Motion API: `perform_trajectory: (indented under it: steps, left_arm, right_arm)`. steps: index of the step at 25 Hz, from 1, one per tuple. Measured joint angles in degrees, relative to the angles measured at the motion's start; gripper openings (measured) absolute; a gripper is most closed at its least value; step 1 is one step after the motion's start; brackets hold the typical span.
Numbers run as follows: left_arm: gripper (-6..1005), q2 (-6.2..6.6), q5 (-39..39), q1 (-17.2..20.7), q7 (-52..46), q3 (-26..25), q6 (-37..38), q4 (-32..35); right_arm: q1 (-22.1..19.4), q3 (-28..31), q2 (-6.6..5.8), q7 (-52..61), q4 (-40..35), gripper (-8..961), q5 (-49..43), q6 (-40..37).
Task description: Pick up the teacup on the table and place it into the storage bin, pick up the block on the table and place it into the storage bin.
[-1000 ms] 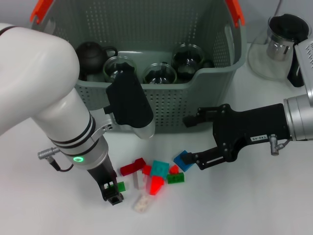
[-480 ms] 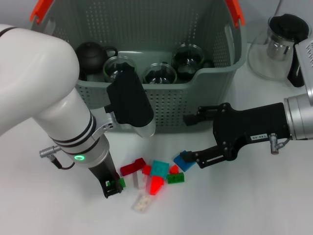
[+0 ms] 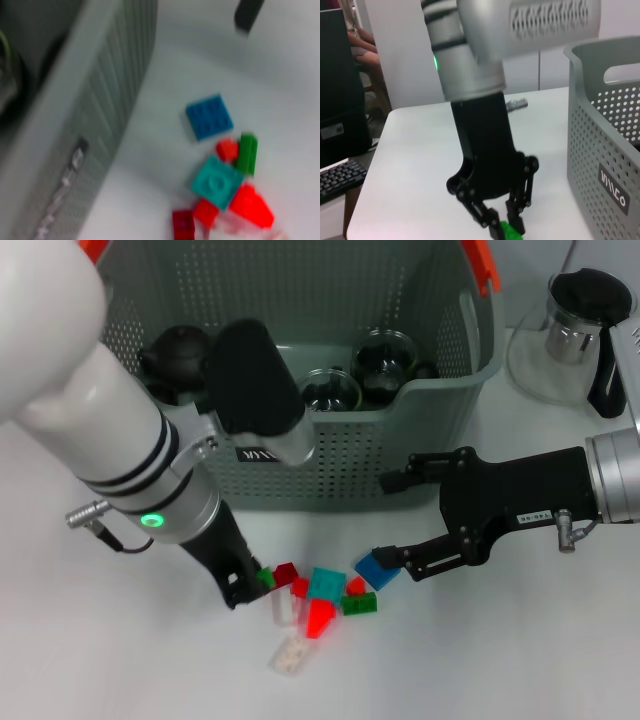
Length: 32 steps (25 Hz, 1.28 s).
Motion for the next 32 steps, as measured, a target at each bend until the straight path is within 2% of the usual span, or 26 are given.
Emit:
perform_trajectory:
  steps: [12, 19, 25, 28, 32]
  left_arm:
    - [191, 0.15, -3.2, -0.9, -2.4, -12.3, 0.8, 10.0]
    - [190, 0.28, -5.1, -5.8, -3.7, -17.2, 0.0, 12.9]
    - [191, 0.78, -5.6, -12.6, -3.7, -23.6, -8.0, 6.0]
    - [192, 2.13, -5.0, -16.7, -3.7, -25.9, -13.5, -1.9]
    - [195, 4.08, -4.9, -20.1, -4.2, -26.2, -21.9, -12.4]
  right_arm:
    - [-1.3, 0.0, -1.44, 0.0, 0.4, 942, -0.4, -1.9]
    - [-1.8, 0.0, -2.04, -0.1, 0.9, 942, -0.4, -3.2]
    - [-1.8, 0.0, -2.18, -1.3, 1.6, 941, -0.4, -3.2]
    - [-1.8, 0.0, -2.23, -1.3, 1.6, 941, -0.4, -3.2]
    - [-1.8, 0.1, -2.24, -1.4, 1.6, 942, -0.4, -3.0]
